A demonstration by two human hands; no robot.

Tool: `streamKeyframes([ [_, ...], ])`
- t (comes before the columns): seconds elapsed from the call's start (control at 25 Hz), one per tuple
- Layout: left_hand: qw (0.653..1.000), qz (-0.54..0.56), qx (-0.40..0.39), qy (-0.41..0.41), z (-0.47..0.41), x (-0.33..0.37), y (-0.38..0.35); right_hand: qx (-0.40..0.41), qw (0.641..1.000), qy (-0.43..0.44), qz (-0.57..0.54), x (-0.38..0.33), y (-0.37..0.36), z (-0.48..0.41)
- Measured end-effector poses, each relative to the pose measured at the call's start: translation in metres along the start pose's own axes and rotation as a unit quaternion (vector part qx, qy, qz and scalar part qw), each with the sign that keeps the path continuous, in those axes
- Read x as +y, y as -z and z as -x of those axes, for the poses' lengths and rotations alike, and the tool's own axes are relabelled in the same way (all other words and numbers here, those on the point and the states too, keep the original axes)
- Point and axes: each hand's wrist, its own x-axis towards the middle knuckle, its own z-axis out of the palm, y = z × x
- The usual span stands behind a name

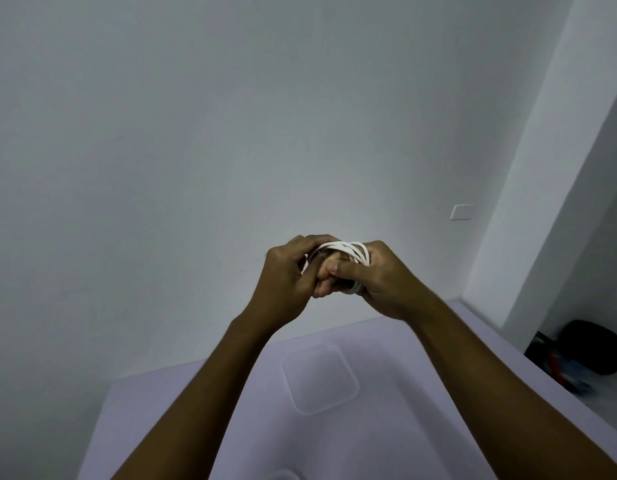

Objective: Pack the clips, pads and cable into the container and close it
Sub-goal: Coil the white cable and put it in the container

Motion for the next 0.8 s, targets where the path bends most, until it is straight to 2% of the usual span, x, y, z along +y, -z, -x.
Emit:
streamKeyframes([
  [0.08, 1.0, -0.011, 0.006, -0.02, 0.001, 0.0, -0.003, 0.063, 0.993, 0.067, 0.068, 0.013, -0.008, 0.007],
  [0.12, 1.0, -0.013, 0.005, -0.025, 0.002, -0.001, -0.005, 0.07, 0.99, 0.088, 0.083, 0.018, -0.011, 0.01],
  [0.32, 0.999, -0.03, -0.004, -0.029, 0.005, -0.003, -0.008, 0.032, 0.997, 0.07, 0.009, 0.026, 0.0, 0.012],
  [0.44, 0.998, -0.051, -0.024, -0.041, -0.001, 0.0, -0.006, -0.023, 0.996, 0.07, -0.049, 0.028, 0.009, 0.007],
  [0.56, 0.996, -0.043, -0.078, 0.002, -0.003, -0.001, -0.004, -0.129, 0.979, -0.023, -0.155, 0.024, 0.028, 0.003],
  [0.68, 0.986, 0.022, -0.158, 0.049, 0.003, 0.003, -0.012, -0.247, 0.935, -0.143, -0.211, 0.019, 0.054, 0.008],
  [0.8, 0.983, 0.08, -0.146, 0.079, 0.005, 0.002, -0.017, -0.206, 0.956, -0.15, -0.149, 0.017, 0.053, 0.012],
])
